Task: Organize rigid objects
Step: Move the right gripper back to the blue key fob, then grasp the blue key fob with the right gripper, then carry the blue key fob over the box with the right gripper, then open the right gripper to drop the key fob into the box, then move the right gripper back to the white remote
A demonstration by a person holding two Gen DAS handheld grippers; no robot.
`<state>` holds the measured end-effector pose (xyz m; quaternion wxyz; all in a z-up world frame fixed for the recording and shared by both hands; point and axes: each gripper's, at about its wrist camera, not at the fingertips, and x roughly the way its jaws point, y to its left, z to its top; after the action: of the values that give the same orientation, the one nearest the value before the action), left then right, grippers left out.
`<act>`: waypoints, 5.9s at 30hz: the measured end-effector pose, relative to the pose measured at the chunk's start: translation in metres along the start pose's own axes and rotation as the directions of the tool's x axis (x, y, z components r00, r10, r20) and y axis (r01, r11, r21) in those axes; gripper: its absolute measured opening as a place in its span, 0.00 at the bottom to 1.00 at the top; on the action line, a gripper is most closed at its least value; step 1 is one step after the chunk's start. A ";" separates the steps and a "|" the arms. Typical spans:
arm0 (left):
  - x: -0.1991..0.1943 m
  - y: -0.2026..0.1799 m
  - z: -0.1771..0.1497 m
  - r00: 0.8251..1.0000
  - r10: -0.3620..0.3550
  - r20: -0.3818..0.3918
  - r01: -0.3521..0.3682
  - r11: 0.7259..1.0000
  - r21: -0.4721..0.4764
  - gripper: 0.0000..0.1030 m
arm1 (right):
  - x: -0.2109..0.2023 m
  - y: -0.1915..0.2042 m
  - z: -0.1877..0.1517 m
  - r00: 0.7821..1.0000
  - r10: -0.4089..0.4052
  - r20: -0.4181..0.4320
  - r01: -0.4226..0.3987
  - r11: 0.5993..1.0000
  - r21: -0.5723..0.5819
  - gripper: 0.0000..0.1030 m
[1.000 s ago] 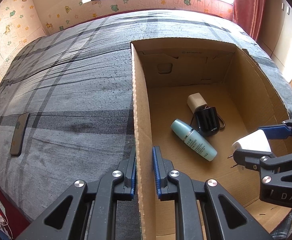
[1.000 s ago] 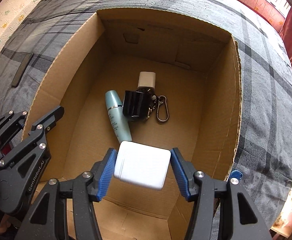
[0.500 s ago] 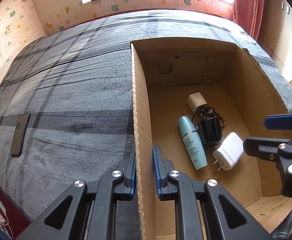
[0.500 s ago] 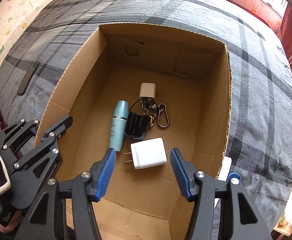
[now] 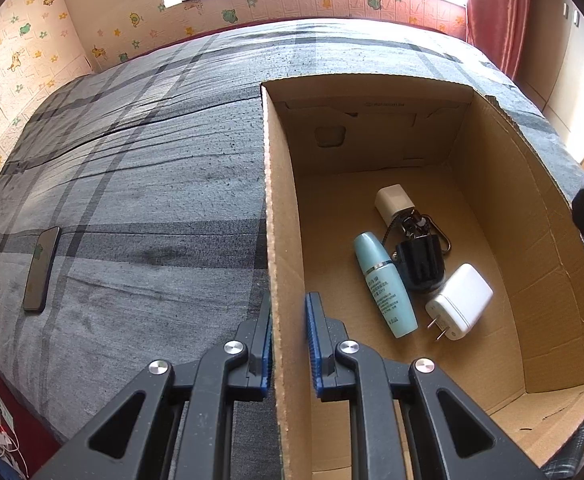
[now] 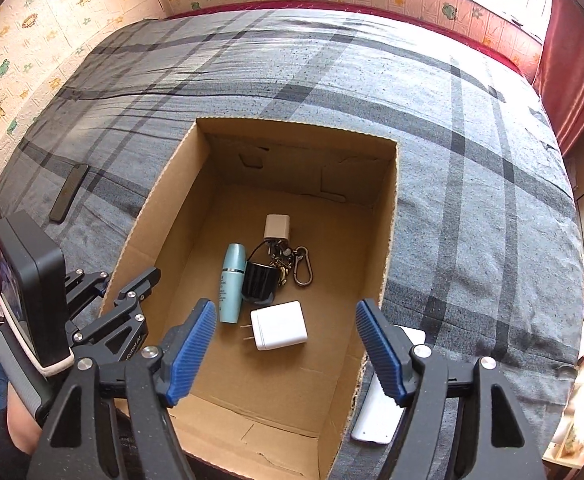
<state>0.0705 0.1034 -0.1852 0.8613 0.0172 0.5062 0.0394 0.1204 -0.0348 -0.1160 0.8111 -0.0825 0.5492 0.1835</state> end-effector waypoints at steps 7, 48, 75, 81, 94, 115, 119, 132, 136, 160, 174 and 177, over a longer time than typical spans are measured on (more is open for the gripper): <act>0.000 0.000 0.000 1.000 0.001 0.000 -0.001 1.000 0.001 0.16 | -0.018 -0.036 -0.004 0.998 -0.030 0.048 0.027 0.998 0.064 0.97; 0.000 -0.001 0.000 1.000 0.008 -0.001 -0.008 1.000 0.010 0.16 | 0.079 -0.171 -0.083 0.980 -0.069 -0.186 0.139 0.910 0.391 0.60; 0.000 -0.002 0.000 1.000 0.011 0.000 -0.011 1.000 0.011 0.16 | 0.093 -0.155 -0.071 0.979 -0.068 -0.192 0.136 0.922 0.363 0.03; 0.000 -0.002 0.000 1.000 0.011 0.000 -0.011 1.000 0.012 0.16 | 0.073 -0.149 -0.068 0.985 -0.068 -0.161 0.121 0.930 0.347 0.03; 0.000 -0.001 -0.001 1.000 0.005 0.000 -0.005 1.000 0.009 0.16 | 0.017 -0.135 -0.040 0.994 -0.092 -0.062 0.106 0.957 0.268 0.03; 0.003 0.009 0.000 0.998 -0.070 -0.008 0.069 0.997 -0.023 0.15 | -0.019 -0.045 0.027 0.999 -0.011 0.050 0.008 0.998 0.062 0.03; 0.003 0.012 0.000 0.996 -0.084 -0.007 0.084 0.996 -0.025 0.15 | -0.011 -0.027 0.034 0.999 0.006 0.042 -0.008 0.999 0.035 0.03; 0.003 0.017 -0.001 0.992 -0.125 -0.005 0.124 0.992 -0.027 0.15 | 0.042 0.007 0.048 0.999 0.005 -0.040 -0.005 1.000 -0.007 0.03; 0.004 0.019 -0.001 0.991 -0.133 -0.004 0.133 0.991 -0.029 0.15 | 0.063 0.010 0.048 0.997 -0.001 -0.077 0.001 1.000 -0.008 0.03; 0.003 0.016 -0.001 0.993 -0.116 -0.005 0.116 0.993 -0.024 0.15 | 0.075 0.018 0.038 0.996 -0.008 -0.090 0.006 1.000 -0.021 0.25; 0.002 0.011 -0.001 0.997 -0.083 -0.003 0.083 0.996 -0.015 0.15 | -0.003 -0.022 0.010 0.999 -0.030 0.025 0.030 0.999 0.029 0.62; 0.002 0.011 -0.001 0.997 -0.080 -0.006 0.080 0.997 -0.015 0.15 | -0.017 -0.034 -0.001 0.998 -0.041 0.048 0.039 0.998 0.044 0.74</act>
<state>0.0707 0.1149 -0.1868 0.8607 -0.0094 0.5089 0.0085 0.1268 -0.0699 -0.1035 0.8294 -0.0714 0.5313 0.1572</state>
